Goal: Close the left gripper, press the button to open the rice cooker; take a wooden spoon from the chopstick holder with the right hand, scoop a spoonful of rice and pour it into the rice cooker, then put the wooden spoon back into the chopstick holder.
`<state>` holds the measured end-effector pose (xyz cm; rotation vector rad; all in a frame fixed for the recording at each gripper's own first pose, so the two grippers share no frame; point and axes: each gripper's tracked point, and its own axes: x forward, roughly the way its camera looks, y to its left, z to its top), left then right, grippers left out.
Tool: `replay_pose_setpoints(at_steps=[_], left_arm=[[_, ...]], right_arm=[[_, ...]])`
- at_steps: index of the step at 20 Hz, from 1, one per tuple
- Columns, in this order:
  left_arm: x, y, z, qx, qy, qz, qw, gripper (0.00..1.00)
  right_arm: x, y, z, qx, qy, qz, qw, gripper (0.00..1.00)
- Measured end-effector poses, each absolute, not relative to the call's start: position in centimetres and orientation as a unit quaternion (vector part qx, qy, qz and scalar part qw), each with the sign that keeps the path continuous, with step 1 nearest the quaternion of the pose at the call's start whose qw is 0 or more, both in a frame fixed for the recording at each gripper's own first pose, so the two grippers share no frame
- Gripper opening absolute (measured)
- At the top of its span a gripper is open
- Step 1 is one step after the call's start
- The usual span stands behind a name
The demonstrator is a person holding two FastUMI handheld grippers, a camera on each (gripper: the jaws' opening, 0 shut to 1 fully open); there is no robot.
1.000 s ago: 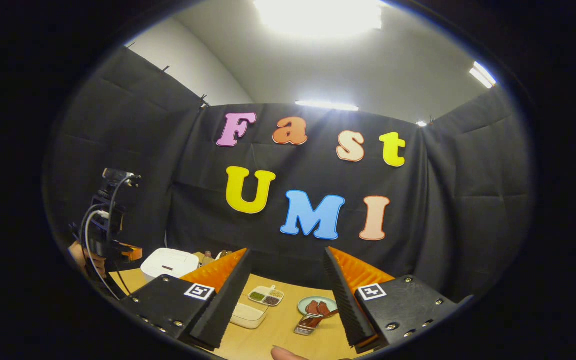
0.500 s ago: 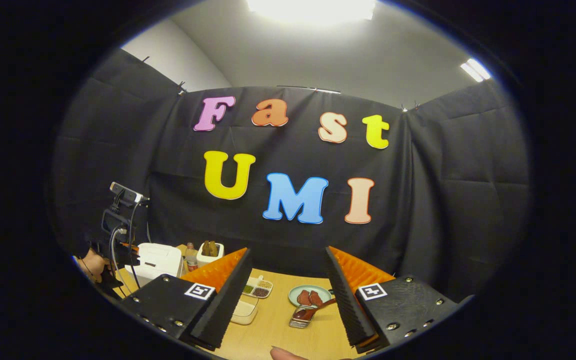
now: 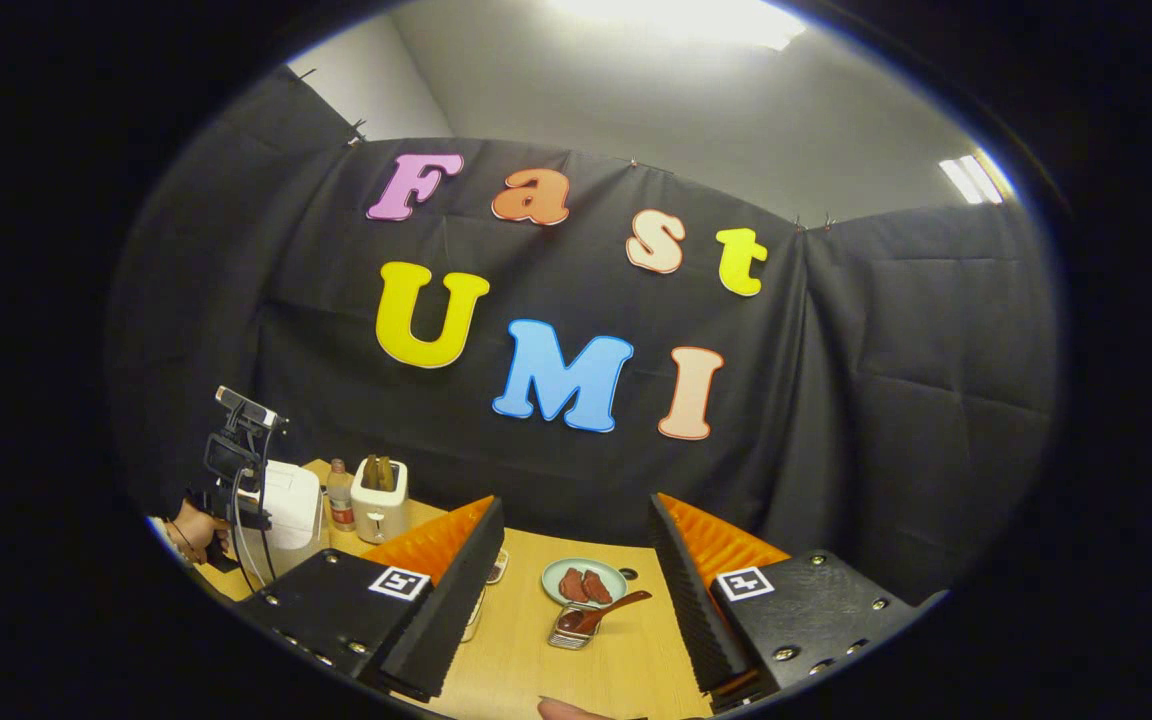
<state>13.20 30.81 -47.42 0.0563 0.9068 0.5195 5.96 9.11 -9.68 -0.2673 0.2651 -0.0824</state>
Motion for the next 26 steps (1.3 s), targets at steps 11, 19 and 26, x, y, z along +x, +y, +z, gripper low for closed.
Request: replay_pose_setpoints(at_steps=[11, 19, 26], left_arm=[[13.2, 31.1, -48.1, -0.02, 0.446, 0.26, 0.856, 0.07], [13.8, 31.5, -46.7, -0.024, 0.431, 0.264, 0.862, 0.1], [17.5, 32.8, -36.2, 0.069, 0.284, 0.27, 0.917, 0.09]], right_arm=[[6.1, 10.9, -10.1, -0.13, 0.141, -0.035, 0.981, 0.88], [5.4, 11.2, -9.5, -0.132, 0.134, -0.038, 0.981, 0.89], [5.6, 11.3, -9.6, -0.116, 0.129, -0.042, 0.984, 0.89]])
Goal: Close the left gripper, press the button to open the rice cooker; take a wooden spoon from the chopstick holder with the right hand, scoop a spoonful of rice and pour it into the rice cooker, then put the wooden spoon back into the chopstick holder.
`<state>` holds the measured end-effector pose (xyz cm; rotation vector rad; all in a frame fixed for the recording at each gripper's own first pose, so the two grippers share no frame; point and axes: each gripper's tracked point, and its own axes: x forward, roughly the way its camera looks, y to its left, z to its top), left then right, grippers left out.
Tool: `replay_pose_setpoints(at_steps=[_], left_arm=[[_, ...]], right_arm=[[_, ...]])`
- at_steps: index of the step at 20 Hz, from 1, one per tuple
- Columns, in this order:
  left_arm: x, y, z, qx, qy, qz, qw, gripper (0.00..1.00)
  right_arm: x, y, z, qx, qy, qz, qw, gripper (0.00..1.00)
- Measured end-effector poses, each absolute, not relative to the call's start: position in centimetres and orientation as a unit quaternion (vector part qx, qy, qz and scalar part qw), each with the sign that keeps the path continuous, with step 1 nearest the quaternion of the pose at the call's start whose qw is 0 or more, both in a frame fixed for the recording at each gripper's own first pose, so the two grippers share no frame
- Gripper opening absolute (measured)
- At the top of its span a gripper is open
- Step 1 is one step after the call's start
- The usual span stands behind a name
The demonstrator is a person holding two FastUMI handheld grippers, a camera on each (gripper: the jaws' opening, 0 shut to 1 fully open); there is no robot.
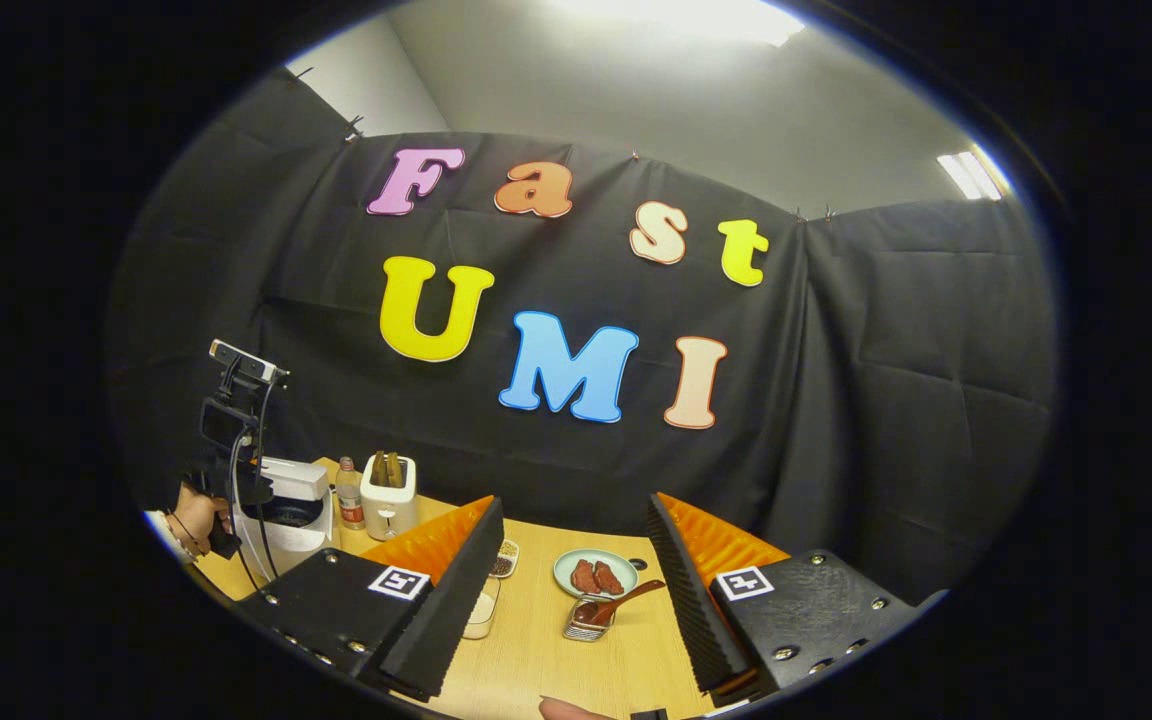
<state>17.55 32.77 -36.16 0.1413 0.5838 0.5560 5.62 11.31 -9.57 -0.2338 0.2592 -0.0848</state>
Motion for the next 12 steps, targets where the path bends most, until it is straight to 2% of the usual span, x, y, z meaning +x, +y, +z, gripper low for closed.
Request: replay_pose_setpoints(at_steps=[7, 12], left_arm=[[18.4, 32.9, -32.3, 0.071, 0.235, 0.268, 0.932, 0.09], [14.9, 30.1, -29.6, 0.052, 0.232, 0.265, 0.934, 0.07]], right_arm=[[6.9, 9.5, -12.2, -0.114, 0.142, -0.034, 0.983, 0.88], [9.9, 5.9, -16.6, -0.084, 0.165, -0.027, 0.982, 0.89]])
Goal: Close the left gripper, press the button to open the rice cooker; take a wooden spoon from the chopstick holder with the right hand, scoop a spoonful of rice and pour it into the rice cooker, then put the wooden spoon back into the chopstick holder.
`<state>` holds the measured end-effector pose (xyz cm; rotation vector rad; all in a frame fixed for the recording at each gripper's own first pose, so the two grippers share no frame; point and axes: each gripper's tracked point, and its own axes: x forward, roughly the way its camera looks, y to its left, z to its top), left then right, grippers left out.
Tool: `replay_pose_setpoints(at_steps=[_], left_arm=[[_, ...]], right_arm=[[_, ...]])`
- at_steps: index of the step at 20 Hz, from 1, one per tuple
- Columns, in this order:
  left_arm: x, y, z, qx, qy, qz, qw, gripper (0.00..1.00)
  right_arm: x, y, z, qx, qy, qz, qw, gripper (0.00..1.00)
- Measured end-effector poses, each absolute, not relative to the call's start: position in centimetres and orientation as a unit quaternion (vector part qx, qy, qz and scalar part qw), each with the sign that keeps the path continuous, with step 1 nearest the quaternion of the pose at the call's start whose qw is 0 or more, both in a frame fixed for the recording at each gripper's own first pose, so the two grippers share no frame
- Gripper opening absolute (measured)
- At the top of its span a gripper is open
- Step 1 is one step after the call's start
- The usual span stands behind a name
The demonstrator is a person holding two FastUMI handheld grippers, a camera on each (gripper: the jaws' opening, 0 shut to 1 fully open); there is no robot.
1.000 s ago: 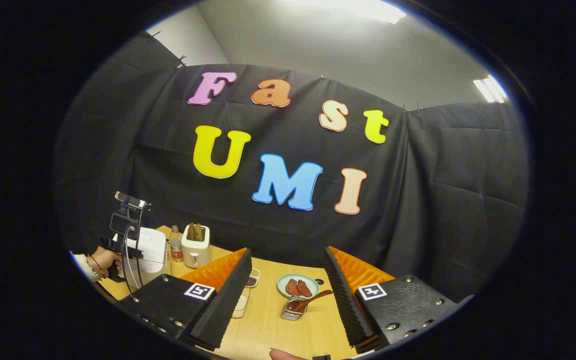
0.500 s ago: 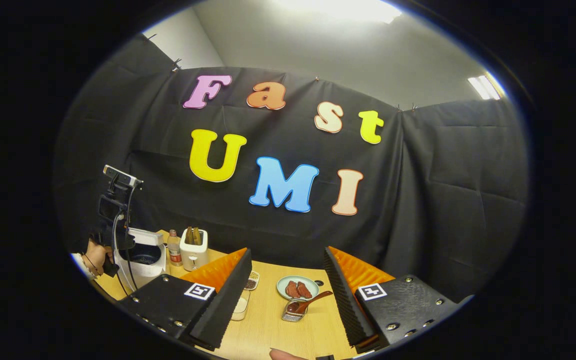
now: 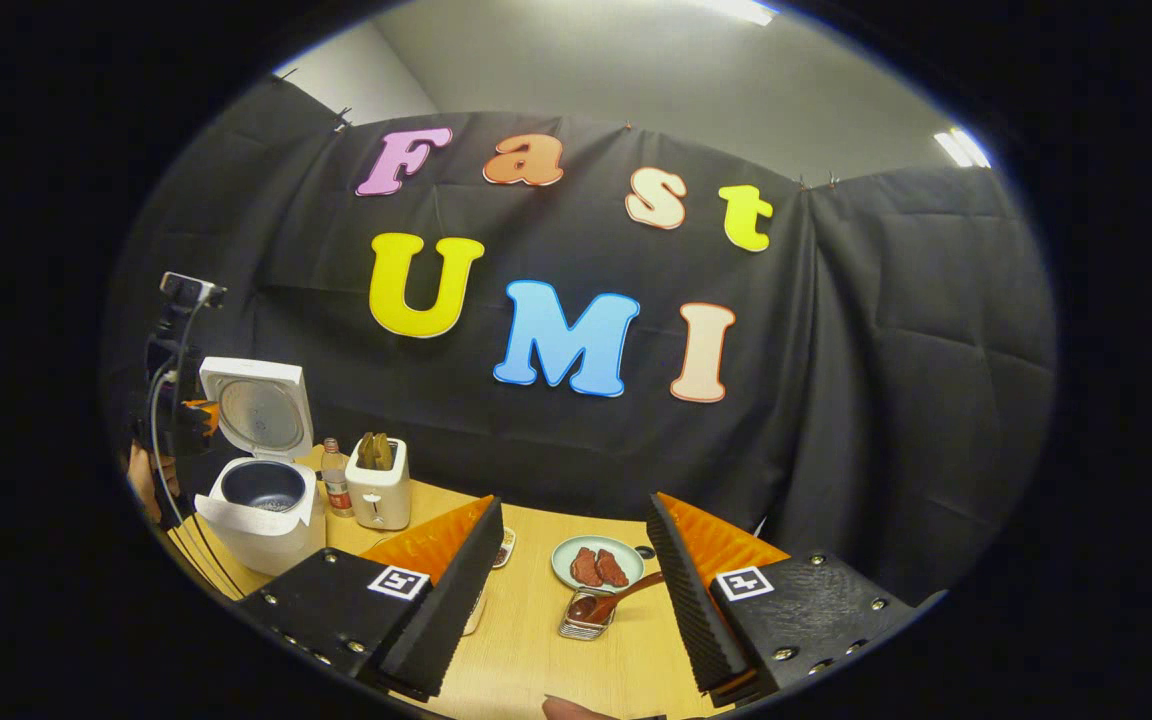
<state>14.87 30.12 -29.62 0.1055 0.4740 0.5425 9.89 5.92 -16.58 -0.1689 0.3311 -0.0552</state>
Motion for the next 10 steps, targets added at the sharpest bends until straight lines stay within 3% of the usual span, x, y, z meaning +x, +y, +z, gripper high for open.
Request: replay_pose_setpoints(at_steps=[10], left_arm=[[6.7, 20.6, -23.5, 0.059, 0.222, 0.286, 0.93, 0.1]], right_arm=[[16.6, -5.0, -30.0, -0.01, 0.23, -0.024, 0.973, 0.84]])
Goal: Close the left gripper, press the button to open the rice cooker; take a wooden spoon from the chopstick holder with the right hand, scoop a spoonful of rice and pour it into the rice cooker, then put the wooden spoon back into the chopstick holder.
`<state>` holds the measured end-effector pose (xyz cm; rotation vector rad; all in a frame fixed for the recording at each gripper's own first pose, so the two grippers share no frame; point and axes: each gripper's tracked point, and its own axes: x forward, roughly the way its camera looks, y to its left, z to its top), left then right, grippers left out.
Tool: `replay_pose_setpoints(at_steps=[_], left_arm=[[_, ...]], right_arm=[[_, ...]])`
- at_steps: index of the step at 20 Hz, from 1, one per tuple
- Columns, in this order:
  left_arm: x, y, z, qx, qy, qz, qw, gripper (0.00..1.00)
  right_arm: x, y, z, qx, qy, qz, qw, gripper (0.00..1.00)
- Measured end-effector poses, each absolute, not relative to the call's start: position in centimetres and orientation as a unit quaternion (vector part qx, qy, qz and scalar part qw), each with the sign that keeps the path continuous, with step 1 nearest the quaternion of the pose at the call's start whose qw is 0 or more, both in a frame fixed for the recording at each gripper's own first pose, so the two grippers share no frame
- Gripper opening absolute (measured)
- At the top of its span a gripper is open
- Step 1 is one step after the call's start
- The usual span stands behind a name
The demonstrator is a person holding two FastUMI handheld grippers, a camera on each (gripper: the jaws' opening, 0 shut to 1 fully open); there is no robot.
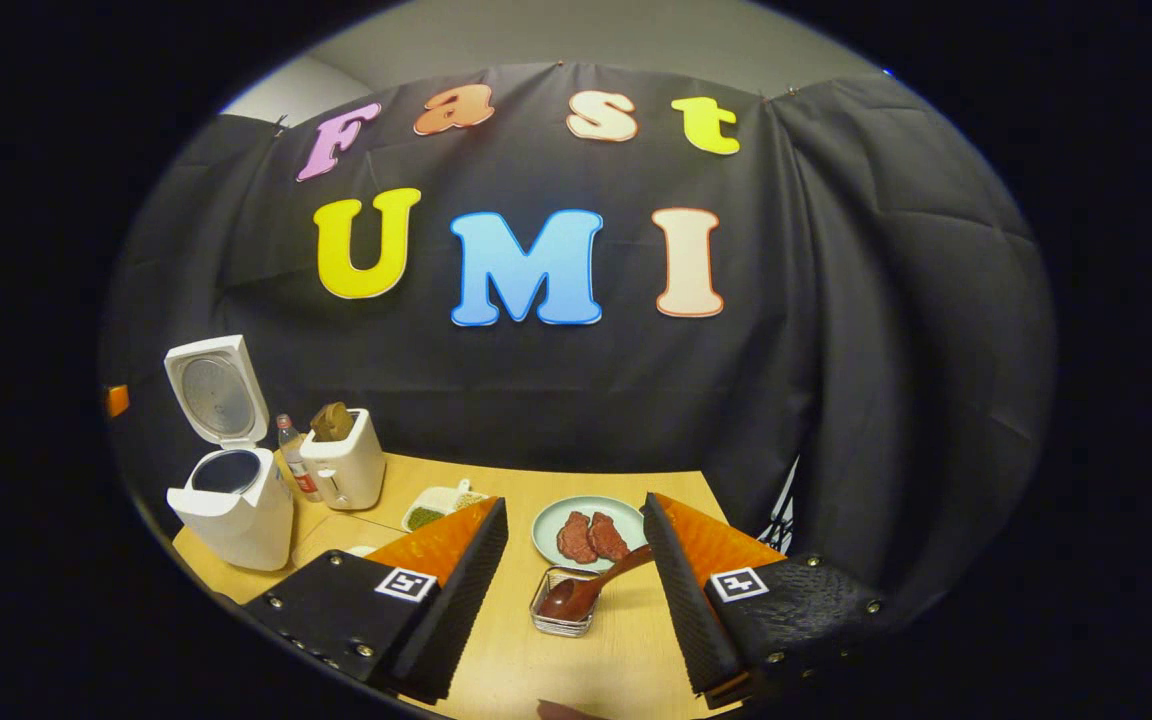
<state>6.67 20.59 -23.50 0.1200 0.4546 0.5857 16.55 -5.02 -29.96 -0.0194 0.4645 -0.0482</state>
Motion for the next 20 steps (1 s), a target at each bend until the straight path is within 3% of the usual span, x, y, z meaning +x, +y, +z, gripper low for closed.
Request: replay_pose_setpoints(at_steps=[4, 9, 15, 16, 17, 18, 19, 20], left_arm=[[4.5, 16.4, -20.9, 0.067, 0.214, 0.285, 0.932, 0.14], [2.7, 12.9, -17.8, 0.105, 0.193, 0.294, 0.93, 0.6], [1.2, 10.7, -17.7, 0.111, 0.207, 0.3, 0.925, 0.74], [1.2, 10.5, -17.7, 0.112, 0.211, 0.3, 0.924, 0.75], [1.0, 10.3, -17.9, 0.11, 0.214, 0.298, 0.924, 0.83], [0.8, 10.3, -18.0, 0.107, 0.215, 0.299, 0.923, 0.75], [0.7, 10.2, -18.0, 0.105, 0.216, 0.3, 0.923, 0.8], [0.3, 10.2, -17.9, 0.103, 0.215, 0.302, 0.923, 0.84]], right_arm=[[19.5, -8.4, -36.1, 0.023, 0.258, -0.036, 0.965, 0.83], [22.0, -11.4, -42.0, 0.065, 0.291, -0.06, 0.953, 0.82], [23.1, -11.0, -49.0, 0.111, 0.34, -0.06, 0.932, 0.82], [23.2, -10.4, -49.7, 0.125, 0.346, -0.055, 0.928, 0.76], [23.4, -9.7, -49.9, 0.142, 0.348, -0.048, 0.925, 0.74], [23.5, -9.1, -50.2, 0.154, 0.348, -0.046, 0.924, 0.57], [23.7, -8.8, -50.5, 0.158, 0.349, -0.045, 0.923, 0.5], [23.8, -8.6, -51.1, 0.159, 0.351, -0.044, 0.922, 0.34]])
